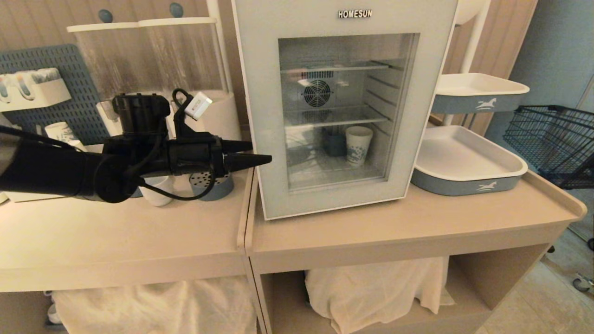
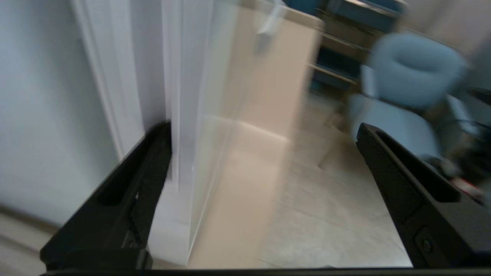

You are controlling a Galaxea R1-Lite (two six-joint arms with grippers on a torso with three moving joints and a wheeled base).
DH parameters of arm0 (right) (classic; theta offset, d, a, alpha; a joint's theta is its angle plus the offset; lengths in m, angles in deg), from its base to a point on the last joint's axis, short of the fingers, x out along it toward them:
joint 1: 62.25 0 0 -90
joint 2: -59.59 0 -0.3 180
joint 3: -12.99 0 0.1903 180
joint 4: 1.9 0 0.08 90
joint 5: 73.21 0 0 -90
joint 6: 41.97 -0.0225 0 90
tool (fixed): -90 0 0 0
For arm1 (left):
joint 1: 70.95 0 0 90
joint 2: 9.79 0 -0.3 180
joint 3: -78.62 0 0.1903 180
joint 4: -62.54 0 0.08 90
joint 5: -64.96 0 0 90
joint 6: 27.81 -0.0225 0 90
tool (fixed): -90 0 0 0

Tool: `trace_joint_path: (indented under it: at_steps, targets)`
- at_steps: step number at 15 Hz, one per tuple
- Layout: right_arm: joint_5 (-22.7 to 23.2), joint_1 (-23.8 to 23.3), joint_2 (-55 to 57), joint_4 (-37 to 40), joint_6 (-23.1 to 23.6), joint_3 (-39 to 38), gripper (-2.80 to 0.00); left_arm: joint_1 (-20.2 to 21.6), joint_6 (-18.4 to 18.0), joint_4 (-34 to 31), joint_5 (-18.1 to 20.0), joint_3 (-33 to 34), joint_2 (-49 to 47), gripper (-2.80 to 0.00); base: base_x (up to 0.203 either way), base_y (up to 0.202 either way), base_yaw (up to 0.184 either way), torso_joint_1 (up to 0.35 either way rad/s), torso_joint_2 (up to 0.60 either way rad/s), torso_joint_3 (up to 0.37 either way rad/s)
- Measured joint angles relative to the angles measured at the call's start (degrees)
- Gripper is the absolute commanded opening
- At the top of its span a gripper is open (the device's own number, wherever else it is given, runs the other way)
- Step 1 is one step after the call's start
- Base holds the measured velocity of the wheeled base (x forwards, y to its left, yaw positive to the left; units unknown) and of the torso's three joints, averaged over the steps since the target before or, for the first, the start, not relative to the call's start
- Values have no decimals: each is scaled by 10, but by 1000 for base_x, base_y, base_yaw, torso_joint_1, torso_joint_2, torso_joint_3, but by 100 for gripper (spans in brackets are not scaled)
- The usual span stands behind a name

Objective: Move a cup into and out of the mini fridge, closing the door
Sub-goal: Open the freezer door

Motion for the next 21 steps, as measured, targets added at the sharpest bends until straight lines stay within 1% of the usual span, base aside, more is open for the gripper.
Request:
trace_joint_path:
  at_steps: [2,5,10,12,14,17,19,21]
  targets:
    - [0,-1,0,0,0,0,-280,0,0,2,-2,15,20,0,0,0,0,0,0,0]
    - [0,-1,0,0,0,0,-280,-11,0,0,-5,41,55,0,0,0,0,0,0,0]
    - [0,0,0,0,-1,0,-280,-55,0,-5,-11,98,129,0,0,0,0,0,0,0]
    - [0,0,0,0,-1,-1,-280,-83,6,-17,-14,118,157,0,0,0,0,0,0,0]
    - [-1,-1,0,-2,-1,-1,-280,-125,9,-31,-28,135,182,0,0,0,0,0,0,0]
    - [-1,0,0,-2,-1,-1,-280,-197,13,-42,-81,155,214,0,0,0,0,0,0,0]
    - [-1,0,0,-2,-1,-1,-280,-283,33,-45,-127,164,233,0,0,0,0,0,0,0]
    - [-1,0,0,-1,-1,-1,-280,-372,66,-57,-160,175,258,0,0,0,0,0,0,0]
